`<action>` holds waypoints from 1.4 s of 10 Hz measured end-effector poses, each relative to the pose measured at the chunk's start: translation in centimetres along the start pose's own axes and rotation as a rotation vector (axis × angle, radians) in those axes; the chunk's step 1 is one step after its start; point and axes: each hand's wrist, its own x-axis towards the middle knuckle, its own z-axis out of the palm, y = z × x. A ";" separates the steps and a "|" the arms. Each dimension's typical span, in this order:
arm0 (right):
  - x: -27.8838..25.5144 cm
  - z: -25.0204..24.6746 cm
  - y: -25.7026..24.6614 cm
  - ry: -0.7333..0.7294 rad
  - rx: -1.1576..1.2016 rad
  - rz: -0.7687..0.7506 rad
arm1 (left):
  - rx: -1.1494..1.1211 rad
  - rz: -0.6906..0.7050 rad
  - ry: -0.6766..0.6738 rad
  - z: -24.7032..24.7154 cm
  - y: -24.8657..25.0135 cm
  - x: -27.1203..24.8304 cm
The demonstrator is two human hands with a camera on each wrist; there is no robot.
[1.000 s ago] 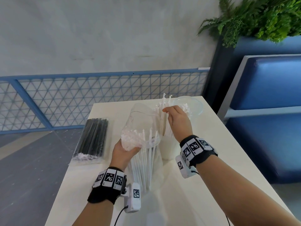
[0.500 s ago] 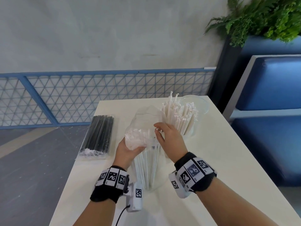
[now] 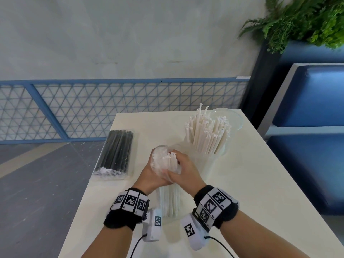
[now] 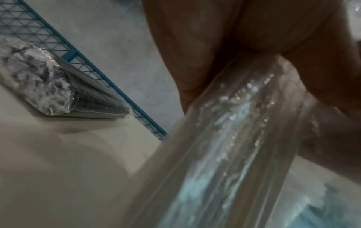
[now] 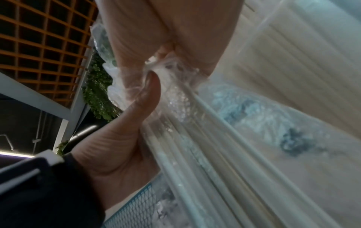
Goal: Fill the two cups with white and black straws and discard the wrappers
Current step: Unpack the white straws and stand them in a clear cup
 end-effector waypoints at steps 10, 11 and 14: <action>3.9 -4.2 -2.2 0.152 0.715 0.181 | 0.087 -0.206 -0.021 1.7 -0.2 -0.7; 2.6 -3.0 -1.2 0.092 0.570 0.278 | 0.056 -0.192 -0.005 2.1 -0.1 -0.4; 2.9 -4.6 -3.9 0.252 0.607 0.153 | 0.047 -0.165 0.061 2.0 -0.8 -0.1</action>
